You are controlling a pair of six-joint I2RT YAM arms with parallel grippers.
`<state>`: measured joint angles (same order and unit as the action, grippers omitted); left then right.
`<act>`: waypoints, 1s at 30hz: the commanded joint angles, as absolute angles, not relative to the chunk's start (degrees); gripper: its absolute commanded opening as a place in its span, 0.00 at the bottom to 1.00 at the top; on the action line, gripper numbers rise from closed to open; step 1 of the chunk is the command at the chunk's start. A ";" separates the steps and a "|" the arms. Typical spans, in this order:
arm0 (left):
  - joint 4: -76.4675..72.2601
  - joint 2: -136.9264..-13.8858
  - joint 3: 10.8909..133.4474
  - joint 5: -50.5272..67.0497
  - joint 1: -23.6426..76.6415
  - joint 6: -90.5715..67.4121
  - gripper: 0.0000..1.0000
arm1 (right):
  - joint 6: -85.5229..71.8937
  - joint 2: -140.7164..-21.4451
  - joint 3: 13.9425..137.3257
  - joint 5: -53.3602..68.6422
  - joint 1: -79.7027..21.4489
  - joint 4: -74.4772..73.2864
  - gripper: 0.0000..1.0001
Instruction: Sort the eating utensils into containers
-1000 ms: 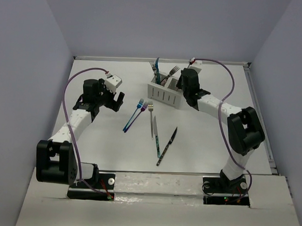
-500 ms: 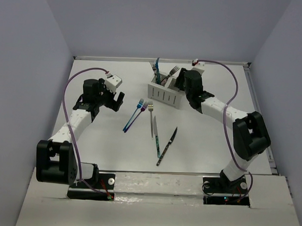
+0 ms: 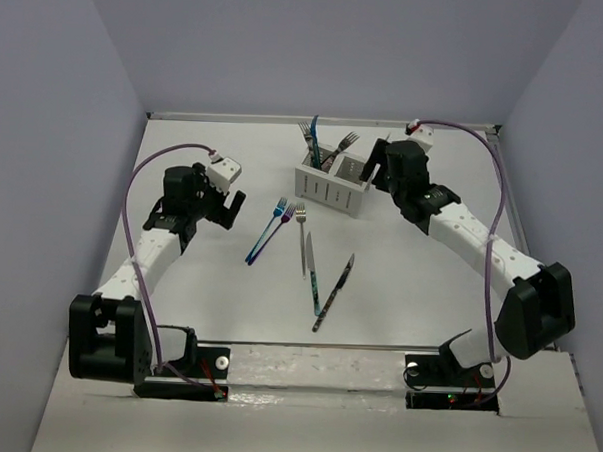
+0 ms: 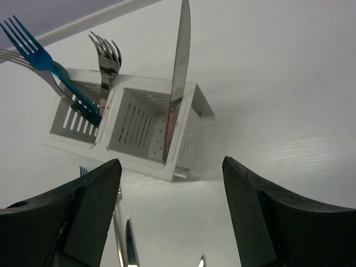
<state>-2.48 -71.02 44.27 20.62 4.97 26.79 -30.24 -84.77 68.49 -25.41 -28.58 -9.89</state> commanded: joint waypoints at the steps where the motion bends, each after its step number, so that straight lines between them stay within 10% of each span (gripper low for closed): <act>1: -2.64 -64.87 41.05 15.91 3.69 29.70 0.99 | -34.88 -78.58 65.50 -21.63 -28.92 -18.19 0.80; 30: -3.69 -55.28 29.71 11.34 -2.02 29.53 0.99 | -50.26 -95.71 62.94 -20.84 -48.77 -29.27 0.69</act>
